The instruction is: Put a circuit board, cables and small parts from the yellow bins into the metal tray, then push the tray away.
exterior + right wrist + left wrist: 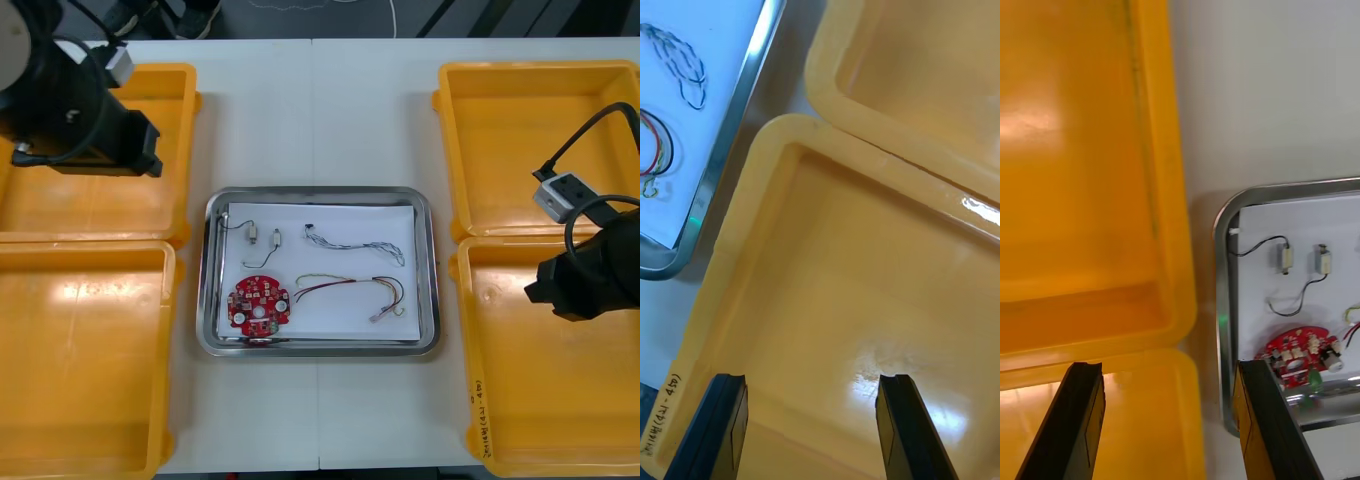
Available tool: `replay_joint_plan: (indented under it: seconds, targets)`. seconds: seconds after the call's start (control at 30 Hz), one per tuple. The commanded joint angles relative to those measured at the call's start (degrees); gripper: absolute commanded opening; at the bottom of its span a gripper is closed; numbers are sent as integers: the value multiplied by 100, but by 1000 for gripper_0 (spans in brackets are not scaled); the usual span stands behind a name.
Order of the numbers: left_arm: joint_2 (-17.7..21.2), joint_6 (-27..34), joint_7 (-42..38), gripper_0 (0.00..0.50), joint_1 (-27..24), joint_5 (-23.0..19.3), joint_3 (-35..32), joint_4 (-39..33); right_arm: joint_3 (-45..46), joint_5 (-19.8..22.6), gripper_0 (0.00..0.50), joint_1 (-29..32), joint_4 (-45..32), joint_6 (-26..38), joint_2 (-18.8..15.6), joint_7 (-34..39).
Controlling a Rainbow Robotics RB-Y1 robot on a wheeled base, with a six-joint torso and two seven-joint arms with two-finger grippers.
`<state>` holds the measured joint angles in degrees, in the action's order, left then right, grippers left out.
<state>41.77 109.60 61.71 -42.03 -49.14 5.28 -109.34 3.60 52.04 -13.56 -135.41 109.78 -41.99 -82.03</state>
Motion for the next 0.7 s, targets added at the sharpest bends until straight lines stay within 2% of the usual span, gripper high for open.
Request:
replay_joint_plan:
  seconds: [0.03, 0.33, 0.53, 0.7]
  targets:
    - [209, 40, 904, 500, 757, -7, -889, -491, -289, -27, 500, -77, -249, 22, -204, -656]
    - [209, 40, 1220, 500, 1759, -7, -1601, -1098, -1502, -546, 500, -622, -205, 22, -186, -832]
    - [209, 40, 1282, 500, 2225, 1, -1812, -1458, -2056, -554, 500, -1087, -38, 22, 25, -1017]
    - [200, 40, 1326, 500, 2550, -25, -2049, -1651, -2513, -801, 500, -1518, 155, 22, 244, -1755]
